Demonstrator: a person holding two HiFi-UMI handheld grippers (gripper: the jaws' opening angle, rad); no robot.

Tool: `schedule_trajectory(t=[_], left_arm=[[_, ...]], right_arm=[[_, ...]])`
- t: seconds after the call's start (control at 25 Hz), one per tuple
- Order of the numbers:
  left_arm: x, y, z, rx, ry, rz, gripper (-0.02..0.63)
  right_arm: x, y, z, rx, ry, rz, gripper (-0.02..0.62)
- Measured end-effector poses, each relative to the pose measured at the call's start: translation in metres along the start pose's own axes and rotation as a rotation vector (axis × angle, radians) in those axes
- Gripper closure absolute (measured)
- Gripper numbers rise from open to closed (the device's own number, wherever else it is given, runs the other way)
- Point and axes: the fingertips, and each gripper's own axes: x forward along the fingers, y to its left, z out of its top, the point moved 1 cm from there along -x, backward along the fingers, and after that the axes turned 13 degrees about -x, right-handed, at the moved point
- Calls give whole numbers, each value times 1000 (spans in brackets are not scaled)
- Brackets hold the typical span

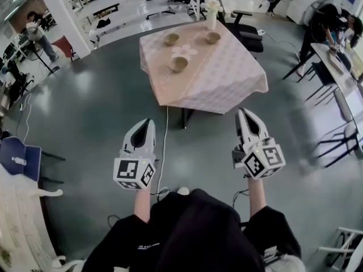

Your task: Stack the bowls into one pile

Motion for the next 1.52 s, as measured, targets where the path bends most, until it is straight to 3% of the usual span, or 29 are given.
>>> schedule_trajectory(t=[0.68, 1.52], left_arm=[[26, 8, -25, -30, 45, 64, 609], [180, 97, -19, -96, 96, 20, 609]], right_arm=[[33, -29, -29, 70, 30, 16, 603], [192, -76, -56, 131, 73, -23, 603]])
